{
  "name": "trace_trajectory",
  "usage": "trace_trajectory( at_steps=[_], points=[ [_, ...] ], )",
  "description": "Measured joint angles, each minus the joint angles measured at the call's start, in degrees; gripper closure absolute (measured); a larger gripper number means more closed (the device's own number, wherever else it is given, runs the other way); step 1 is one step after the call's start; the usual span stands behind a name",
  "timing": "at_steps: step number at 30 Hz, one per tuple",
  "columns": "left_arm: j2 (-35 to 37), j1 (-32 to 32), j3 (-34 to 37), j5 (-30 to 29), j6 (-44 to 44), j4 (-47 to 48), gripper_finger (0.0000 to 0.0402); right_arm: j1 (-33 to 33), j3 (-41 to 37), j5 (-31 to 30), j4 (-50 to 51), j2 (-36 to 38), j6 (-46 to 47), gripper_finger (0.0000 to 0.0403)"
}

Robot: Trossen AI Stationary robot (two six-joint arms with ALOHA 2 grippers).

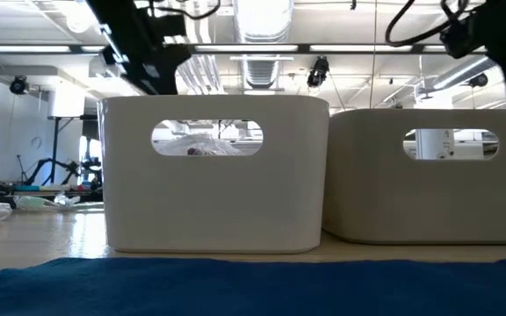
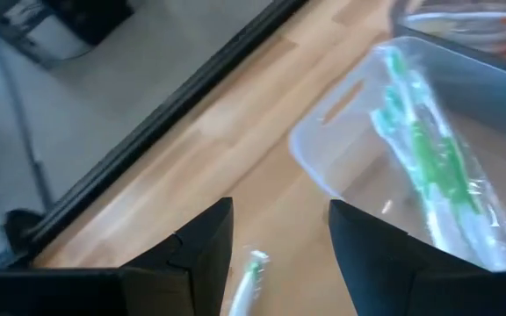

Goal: Pick & Place Toothbrushes
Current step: Put the violet toothbrush into the white bin

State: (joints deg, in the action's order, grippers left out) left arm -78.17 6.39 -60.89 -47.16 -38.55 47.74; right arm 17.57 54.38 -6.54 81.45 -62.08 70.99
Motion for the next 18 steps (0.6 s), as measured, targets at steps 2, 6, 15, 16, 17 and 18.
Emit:
trace_trajectory(
  at_steps=[2, 6, 15, 16, 17, 18],
  points=[
    [0.38, 0.23, 2.73, 0.80, 2.57, -5.10, 0.0209, 4.04, 0.55, 2.03, 0.03, -2.01, 5.35, 0.0389],
    [0.63, 0.60, 5.60, 1.36, 7.21, -11.74, 0.0209, 12.53, 2.05, 7.32, -0.60, -5.89, 19.64, 0.0390],
    [0.63, 1.11, 6.91, 1.47, 13.10, -16.56, 0.0209, 29.11, 5.81, 13.65, -2.60, -14.10, 49.43, 0.0379],
    [0.63, 1.12, 6.91, 1.47, 13.84, -16.63, 0.0209, 30.55, 6.33, 13.67, -2.89, -15.06, 52.40, 0.0375],
    [0.63, 1.12, 6.91, 1.47, 14.71, -16.77, 0.0209, 31.94, 6.87, 13.69, -3.17, -16.07, 55.16, 0.0369],
    [0.63, 1.12, 6.89, 1.49, 15.38, -16.79, 0.0209, 33.14, 7.45, 13.67, -3.54, -17.20, 57.75, 0.0364]
  ],
)
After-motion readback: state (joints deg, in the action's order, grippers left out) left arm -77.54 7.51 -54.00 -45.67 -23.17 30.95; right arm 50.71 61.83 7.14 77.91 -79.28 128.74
